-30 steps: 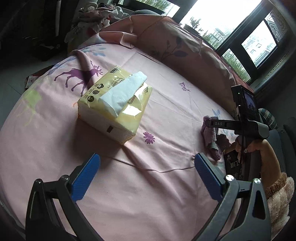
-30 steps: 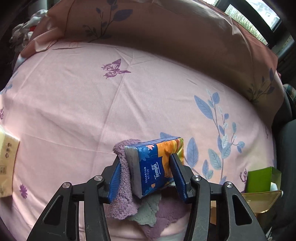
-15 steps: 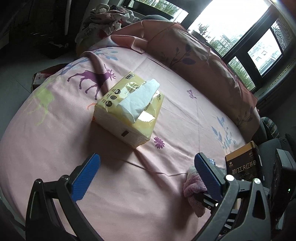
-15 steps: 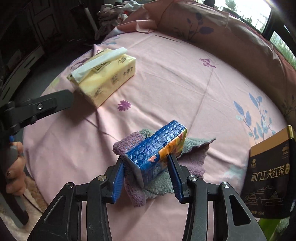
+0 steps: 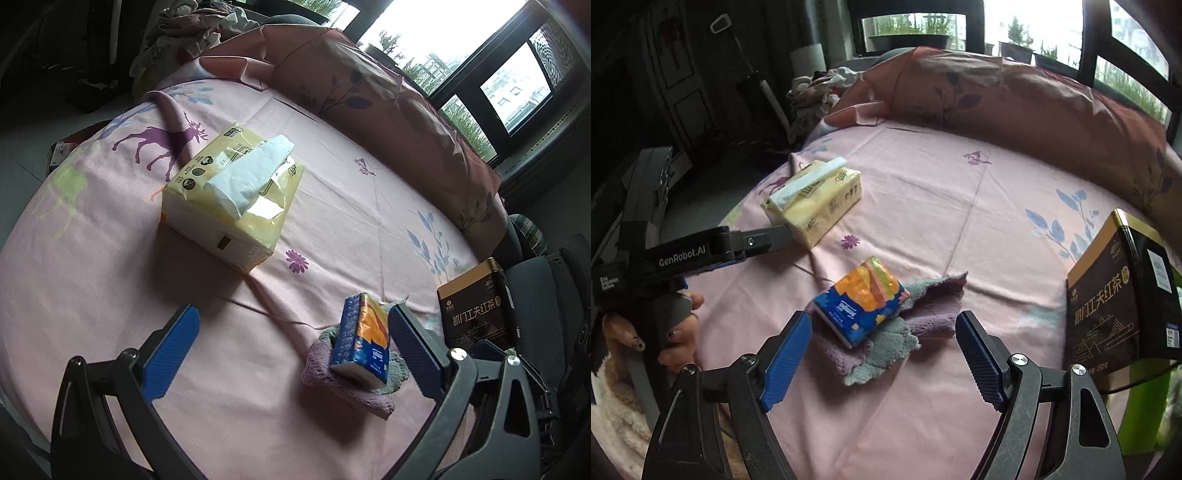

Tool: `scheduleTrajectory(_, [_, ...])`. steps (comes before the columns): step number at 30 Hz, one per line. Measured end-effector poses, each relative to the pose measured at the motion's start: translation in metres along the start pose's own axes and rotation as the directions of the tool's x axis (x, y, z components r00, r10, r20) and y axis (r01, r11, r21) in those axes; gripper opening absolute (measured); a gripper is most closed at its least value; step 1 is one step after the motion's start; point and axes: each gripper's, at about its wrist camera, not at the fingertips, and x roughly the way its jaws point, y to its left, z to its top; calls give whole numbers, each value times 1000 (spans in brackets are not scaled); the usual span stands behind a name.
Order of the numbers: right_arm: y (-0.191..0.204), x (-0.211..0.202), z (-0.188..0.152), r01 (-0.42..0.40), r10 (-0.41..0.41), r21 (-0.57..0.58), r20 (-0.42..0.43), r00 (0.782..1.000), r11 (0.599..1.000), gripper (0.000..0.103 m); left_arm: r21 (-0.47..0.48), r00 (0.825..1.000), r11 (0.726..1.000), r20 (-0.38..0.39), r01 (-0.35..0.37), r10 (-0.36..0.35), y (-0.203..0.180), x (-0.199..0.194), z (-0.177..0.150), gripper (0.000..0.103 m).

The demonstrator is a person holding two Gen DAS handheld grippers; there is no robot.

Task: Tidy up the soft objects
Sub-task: 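Close the right tool on the blue Tempo tissue pack and lift it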

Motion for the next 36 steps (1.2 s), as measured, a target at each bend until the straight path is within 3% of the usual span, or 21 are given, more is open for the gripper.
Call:
scheduleTrajectory(4, [-26, -2, 3, -100, 89, 159, 75, 993, 982, 81, 45, 999, 998, -17, -31, 32, -8, 7, -4, 101])
scheduleTrajectory(7, [-27, 13, 9, -160, 157, 214, 30, 987, 964, 81, 67, 999, 997, -40, -25, 27, -13, 12, -7, 101])
scheduleTrajectory(10, [-20, 28, 16, -164, 166, 211, 7, 986, 964, 80, 55, 998, 998, -67, -17, 21, -14, 18, -11, 100])
scheduleTrajectory(15, [-21, 58, 31, -233, 250, 283, -23, 968, 930, 64, 49, 993, 999, -118, -15, 21, -14, 31, -15, 92])
scheduleTrajectory(20, [-15, 88, 50, -180, 198, 202, -75, 977, 963, 64, 40, 991, 999, -131, -17, 22, -15, 36, -15, 80])
scheduleTrajectory(25, [-15, 124, 53, -221, 259, 200, -190, 947, 955, 64, 12, 989, 1000, -143, -23, 25, -17, 43, -16, 73])
scheduleTrajectory(32, [-6, 146, 43, -262, 300, 176, -248, 921, 949, 64, -2, 986, 1000, -169, -10, 9, -20, 51, -18, 70])
scheduleTrajectory(34, [-4, 147, 39, -271, 311, 185, -244, 919, 945, 64, 8, 986, 1000, -167, -3, 4, -23, 51, -18, 64])
scheduleTrajectory(35, [-3, 145, 38, -273, 312, 183, -239, 919, 944, 62, 14, 986, 1000, -164, 1, 1, -25, 50, -19, 60])
scheduleTrajectory(36, [-2, 142, 37, -280, 317, 178, -231, 920, 943, 52, 19, 987, 1000, -162, 5, -2, -27, 49, -20, 59])
